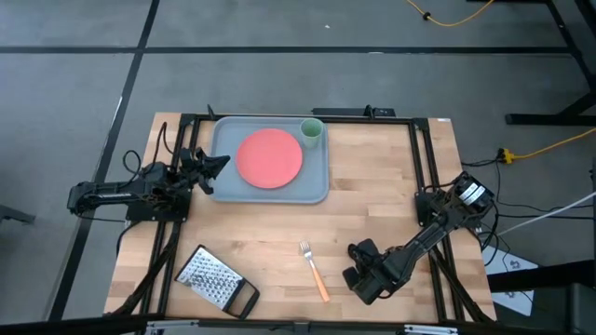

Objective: Pick and place plate/cup/fork/spoon on tray
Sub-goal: Put the black spoon on the gray serving tray beside the pink plate

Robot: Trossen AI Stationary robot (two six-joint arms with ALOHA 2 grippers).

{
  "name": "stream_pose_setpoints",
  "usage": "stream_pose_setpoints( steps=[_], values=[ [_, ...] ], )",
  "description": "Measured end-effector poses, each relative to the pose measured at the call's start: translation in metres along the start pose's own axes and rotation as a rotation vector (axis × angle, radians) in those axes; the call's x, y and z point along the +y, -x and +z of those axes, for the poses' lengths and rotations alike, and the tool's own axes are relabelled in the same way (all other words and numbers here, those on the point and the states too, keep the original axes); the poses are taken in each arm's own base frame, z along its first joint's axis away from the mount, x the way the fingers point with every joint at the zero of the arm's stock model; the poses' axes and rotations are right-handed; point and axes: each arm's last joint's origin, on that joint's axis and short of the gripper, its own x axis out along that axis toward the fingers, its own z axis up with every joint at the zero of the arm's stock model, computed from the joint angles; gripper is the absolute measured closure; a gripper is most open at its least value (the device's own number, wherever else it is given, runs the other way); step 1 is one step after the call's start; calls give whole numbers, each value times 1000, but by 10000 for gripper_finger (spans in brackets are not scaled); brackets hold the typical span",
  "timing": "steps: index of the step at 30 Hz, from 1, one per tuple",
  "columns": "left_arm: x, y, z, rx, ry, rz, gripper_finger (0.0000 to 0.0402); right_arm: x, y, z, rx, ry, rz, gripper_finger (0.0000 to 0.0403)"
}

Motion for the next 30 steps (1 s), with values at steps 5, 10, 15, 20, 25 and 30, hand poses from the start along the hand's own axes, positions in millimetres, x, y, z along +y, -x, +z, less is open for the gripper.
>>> stream_pose_setpoints(
  steps=[5,10,15,20,25,30],
  values=[
    [0,0,0,0,0,0,401,0,-1,0,-2,3,-6,312],
    [0,0,0,1,0,0,401,-1,-2,0,-1,28,-14,312],
    [0,0,0,1,0,0,401,-1,-3,-1,10,30,-24,312],
    [0,0,0,2,-1,0,401,-1,-7,-2,5,85,-40,312],
    [0,0,0,2,-1,0,401,0,-12,-3,-8,111,-56,312],
    [0,0,0,2,-1,0,401,0,-13,-2,-22,110,-54,314]
  ],
)
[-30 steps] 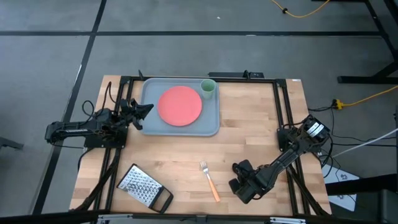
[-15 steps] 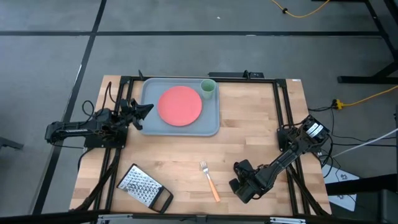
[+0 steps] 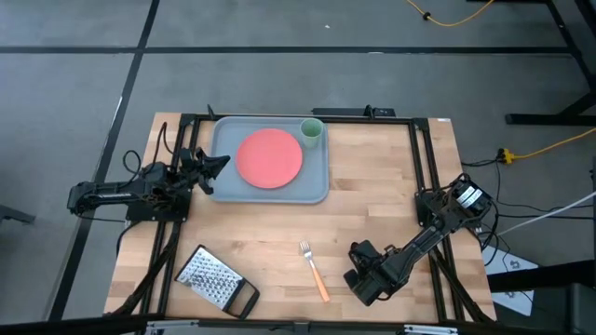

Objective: Pick and place plate/cup/fork/spoon on tray
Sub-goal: Put the black spoon on the gray serving tray beside the pink plate

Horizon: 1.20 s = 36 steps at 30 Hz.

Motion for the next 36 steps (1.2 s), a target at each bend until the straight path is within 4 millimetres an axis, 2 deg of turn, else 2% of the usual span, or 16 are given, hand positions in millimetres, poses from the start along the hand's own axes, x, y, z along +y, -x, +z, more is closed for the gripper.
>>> stream_pose_setpoints(
  steps=[14,36],
  values=[
    [0,0,0,0,0,0,401,1,-1,-1,15,-101,10,328],
    [0,0,0,0,0,-1,401,2,-2,0,-10,-106,22,342]
  ],
)
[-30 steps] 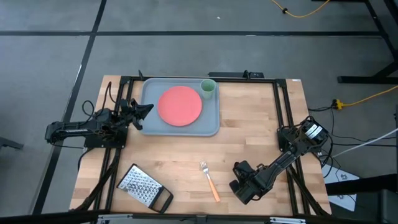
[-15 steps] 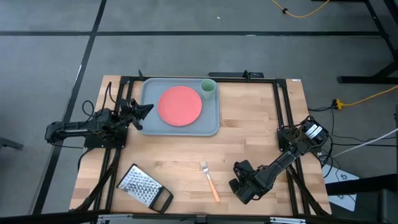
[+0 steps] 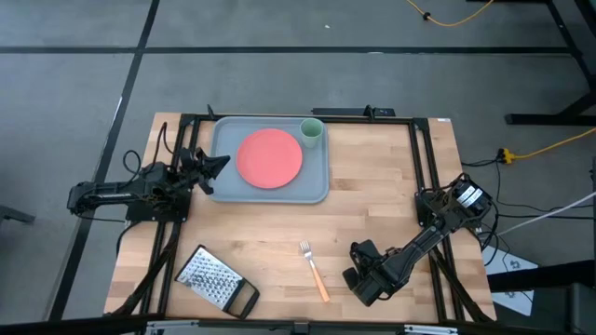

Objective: Pick and place plate/cup/fork/spoon on tray
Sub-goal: Put the black spoon on the gray serving tray beside the pink plate

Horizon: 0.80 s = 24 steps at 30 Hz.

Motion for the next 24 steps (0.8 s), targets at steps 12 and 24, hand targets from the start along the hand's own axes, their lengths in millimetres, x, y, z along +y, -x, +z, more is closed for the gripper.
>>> stream_pose_setpoints(
  steps=[12,24],
  values=[
    [0,0,0,0,0,0,401,0,0,0,3,1,-3,342],
    [0,0,0,1,0,0,401,1,2,0,15,8,-15,342]
  ],
)
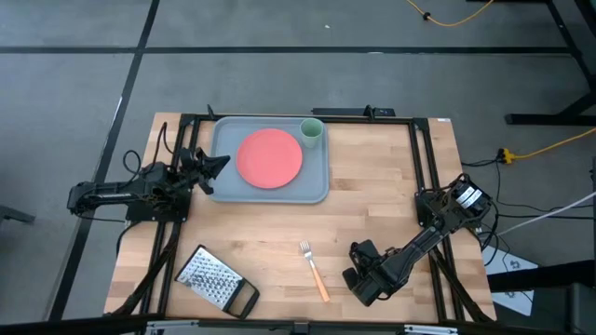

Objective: Pick and place plate/cup/fork/spoon on tray
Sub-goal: Put the black spoon on the gray serving tray beside the pink plate

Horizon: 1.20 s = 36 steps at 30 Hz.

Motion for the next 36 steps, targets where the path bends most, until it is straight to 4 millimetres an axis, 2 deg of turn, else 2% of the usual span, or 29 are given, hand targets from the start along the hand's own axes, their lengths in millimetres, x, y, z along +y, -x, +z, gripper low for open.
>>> stream_pose_setpoints(
  steps=[13,27,36],
  values=[
    [0,0,0,0,0,0,401,5,6,-1,32,11,-2,346],
    [0,0,0,0,0,0,401,7,6,0,-25,-14,28,366],
    [0,0,0,0,0,0,401,14,5,12,-40,-54,67,398]
  ],
)
